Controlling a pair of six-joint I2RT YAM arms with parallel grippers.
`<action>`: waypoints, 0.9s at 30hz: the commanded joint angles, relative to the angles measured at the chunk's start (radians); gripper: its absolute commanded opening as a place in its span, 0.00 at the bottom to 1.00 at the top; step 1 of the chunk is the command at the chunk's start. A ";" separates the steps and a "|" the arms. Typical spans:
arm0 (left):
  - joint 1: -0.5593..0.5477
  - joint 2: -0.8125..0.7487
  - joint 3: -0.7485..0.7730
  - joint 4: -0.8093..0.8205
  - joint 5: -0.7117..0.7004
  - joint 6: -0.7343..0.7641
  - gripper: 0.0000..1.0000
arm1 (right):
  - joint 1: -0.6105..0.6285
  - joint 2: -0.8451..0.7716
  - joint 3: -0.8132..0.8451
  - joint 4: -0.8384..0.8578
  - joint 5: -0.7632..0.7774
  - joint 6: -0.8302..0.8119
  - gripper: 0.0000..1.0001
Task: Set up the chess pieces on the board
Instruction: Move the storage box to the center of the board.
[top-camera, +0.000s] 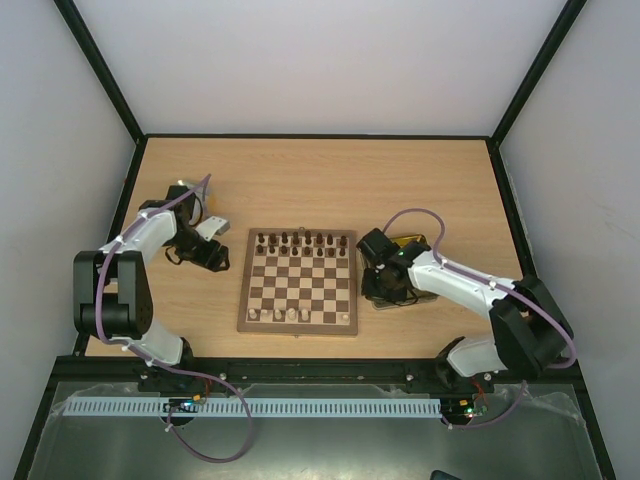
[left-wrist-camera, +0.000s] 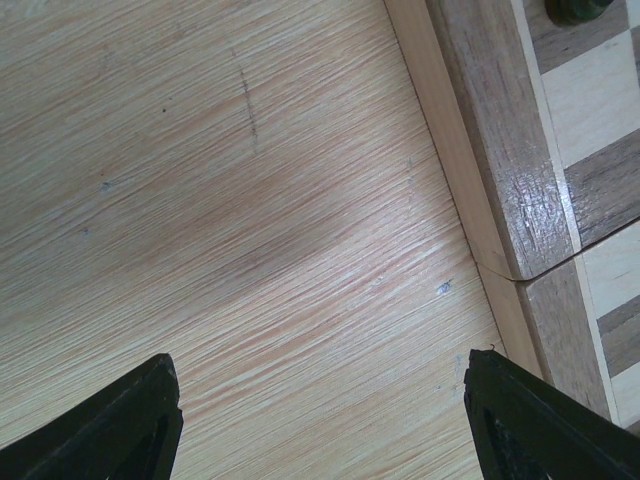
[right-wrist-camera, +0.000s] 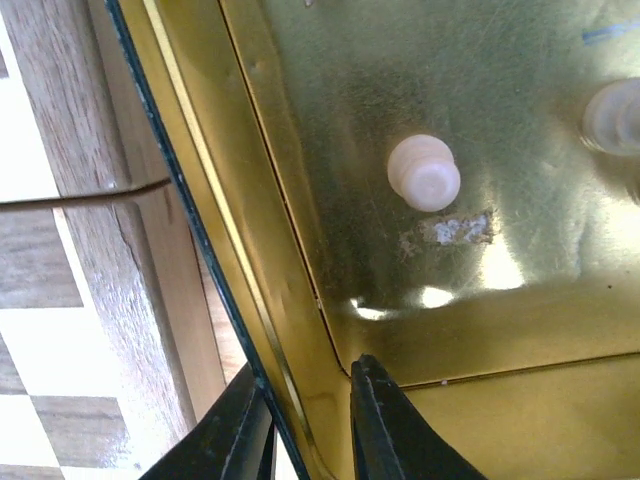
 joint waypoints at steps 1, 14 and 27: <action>0.005 -0.027 -0.007 -0.015 -0.001 0.011 0.77 | 0.032 -0.050 -0.035 -0.035 -0.005 0.056 0.20; 0.006 -0.021 -0.001 -0.017 -0.006 0.028 0.77 | 0.204 -0.089 -0.050 -0.023 -0.025 0.212 0.20; 0.010 -0.028 0.002 -0.024 0.000 0.025 0.78 | 0.231 -0.107 0.033 -0.131 0.113 0.219 0.22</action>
